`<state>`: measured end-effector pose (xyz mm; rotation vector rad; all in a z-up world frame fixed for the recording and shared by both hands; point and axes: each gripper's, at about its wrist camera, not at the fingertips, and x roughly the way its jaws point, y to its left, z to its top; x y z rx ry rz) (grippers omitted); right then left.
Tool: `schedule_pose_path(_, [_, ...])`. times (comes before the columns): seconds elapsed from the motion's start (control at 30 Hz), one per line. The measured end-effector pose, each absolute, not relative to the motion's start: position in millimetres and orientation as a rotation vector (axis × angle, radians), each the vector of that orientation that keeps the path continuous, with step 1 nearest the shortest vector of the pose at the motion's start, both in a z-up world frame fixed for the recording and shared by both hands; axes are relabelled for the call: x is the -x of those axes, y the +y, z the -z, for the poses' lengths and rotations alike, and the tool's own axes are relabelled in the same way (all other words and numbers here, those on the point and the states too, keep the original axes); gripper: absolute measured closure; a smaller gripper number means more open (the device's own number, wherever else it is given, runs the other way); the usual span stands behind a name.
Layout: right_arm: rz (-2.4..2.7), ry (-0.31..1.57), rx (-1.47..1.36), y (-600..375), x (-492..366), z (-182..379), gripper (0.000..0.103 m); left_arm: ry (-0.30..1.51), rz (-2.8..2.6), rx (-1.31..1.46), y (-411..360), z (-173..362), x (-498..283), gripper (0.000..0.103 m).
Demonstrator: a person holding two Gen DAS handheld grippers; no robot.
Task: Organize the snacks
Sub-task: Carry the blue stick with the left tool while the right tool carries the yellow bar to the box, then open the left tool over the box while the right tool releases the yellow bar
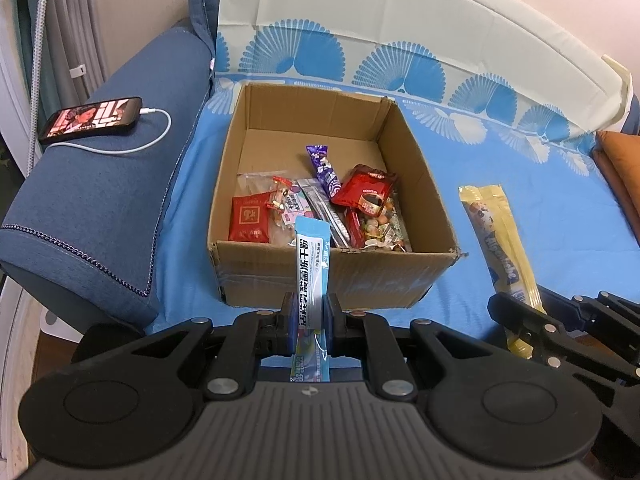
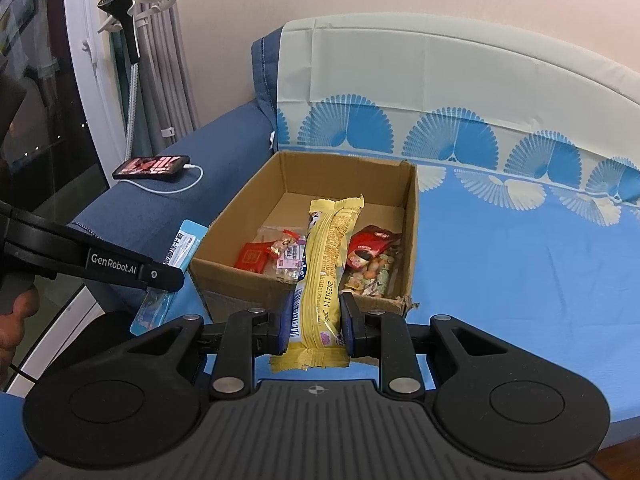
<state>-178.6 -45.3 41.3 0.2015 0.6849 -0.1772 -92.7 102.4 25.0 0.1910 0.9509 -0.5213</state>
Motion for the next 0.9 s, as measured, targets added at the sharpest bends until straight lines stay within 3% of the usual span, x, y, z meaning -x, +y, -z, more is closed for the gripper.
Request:
schedule_pose_path(0.5, [0.184,0.747,-0.221,-58,154,-24,0.076,0.993,0.508,-0.206,89,-14,62,0.089])
schedule_pose_path(0.9, [0.192,0.77,-0.259,-85,97,-10,0.076,0.977,0.474,-0.174,61,-22,-17,0.089])
